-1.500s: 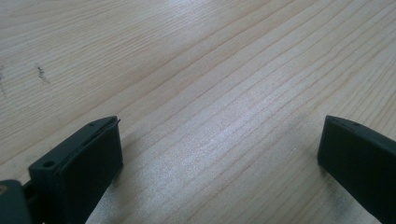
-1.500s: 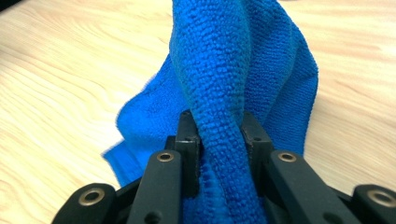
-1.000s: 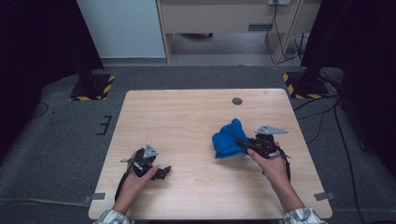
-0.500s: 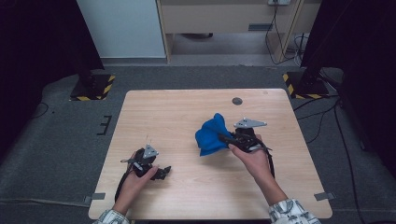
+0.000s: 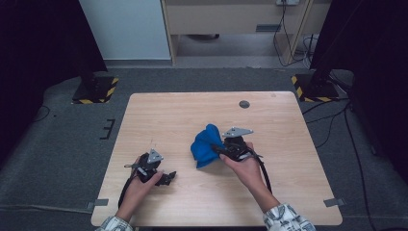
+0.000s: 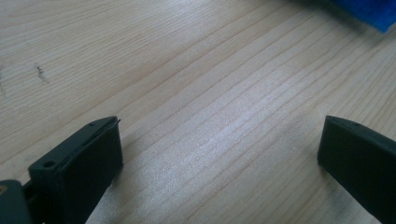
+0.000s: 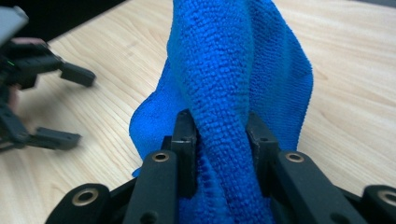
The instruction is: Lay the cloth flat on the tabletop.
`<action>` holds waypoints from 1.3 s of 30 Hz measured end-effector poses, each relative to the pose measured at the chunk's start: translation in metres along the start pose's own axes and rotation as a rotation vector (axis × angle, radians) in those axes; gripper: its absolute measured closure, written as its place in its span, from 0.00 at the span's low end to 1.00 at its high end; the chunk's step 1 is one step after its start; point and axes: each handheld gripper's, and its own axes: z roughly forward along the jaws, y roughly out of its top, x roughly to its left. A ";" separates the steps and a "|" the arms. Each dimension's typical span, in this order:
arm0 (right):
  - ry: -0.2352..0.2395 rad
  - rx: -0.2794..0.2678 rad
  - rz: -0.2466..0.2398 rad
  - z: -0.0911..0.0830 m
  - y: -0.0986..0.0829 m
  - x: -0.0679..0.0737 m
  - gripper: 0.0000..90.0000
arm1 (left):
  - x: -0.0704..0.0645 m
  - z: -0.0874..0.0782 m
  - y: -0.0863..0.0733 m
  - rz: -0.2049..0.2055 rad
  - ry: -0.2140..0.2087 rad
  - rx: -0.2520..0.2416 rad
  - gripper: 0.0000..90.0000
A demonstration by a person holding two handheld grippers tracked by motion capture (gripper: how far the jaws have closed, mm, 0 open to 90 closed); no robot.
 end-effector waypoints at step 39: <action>-0.018 -0.016 -0.178 -0.007 -0.006 0.023 0.53 | 0.000 0.001 0.001 0.002 0.000 0.003 0.00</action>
